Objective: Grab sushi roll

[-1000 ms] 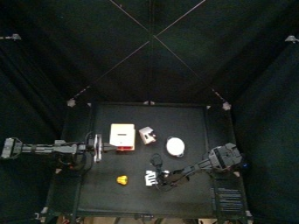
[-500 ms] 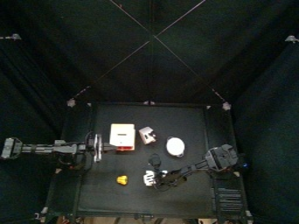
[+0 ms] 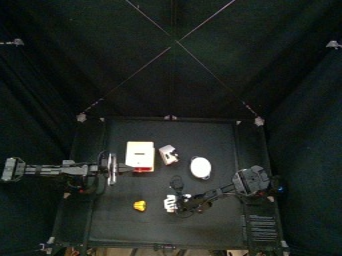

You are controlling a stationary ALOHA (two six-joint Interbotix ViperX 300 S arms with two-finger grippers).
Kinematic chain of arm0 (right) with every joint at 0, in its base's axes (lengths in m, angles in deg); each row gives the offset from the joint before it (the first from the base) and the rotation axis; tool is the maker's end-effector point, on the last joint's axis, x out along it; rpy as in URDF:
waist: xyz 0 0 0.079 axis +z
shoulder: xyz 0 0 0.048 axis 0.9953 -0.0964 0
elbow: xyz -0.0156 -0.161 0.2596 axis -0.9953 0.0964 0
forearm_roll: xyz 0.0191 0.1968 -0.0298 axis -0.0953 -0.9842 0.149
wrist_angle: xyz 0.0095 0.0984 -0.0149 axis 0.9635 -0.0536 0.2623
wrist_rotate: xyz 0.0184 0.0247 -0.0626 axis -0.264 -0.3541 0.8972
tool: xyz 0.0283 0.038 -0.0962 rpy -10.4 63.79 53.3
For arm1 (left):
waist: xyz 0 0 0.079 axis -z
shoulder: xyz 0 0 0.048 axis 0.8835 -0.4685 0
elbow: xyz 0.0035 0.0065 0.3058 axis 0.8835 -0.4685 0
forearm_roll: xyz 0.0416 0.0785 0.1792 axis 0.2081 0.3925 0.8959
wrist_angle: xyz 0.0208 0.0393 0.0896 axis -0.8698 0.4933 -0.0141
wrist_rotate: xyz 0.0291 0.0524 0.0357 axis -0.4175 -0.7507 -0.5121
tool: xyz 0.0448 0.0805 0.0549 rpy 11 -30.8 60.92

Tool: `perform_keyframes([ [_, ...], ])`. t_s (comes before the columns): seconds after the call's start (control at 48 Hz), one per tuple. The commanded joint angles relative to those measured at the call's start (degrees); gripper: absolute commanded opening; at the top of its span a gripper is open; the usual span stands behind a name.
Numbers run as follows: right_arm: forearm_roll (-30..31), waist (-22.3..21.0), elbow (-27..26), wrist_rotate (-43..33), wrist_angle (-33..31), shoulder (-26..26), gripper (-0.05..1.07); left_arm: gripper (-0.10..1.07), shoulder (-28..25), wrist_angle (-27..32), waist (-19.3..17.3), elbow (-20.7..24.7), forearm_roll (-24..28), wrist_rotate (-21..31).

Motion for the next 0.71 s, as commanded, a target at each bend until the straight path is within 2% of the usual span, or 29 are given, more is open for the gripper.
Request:
perform_keyframes([
  [0.0,0.18,-0.44,-1.32,0.09,0.09,0.88,0.87,-0.03,-0.26,-0.26,-0.09,0.79,0.00,-0.09],
  [0.5,0.09,-0.53,-2.46,0.09,0.18,-0.70,0.86,-0.03,-0.26,-0.26,-0.26,0.79,0.00,-0.09],
  [0.688,0.09,-0.53,-2.37,0.09,0.18,-0.70,0.82,-0.03,-0.26,-0.26,-0.26,0.79,0.00,-0.09],
])
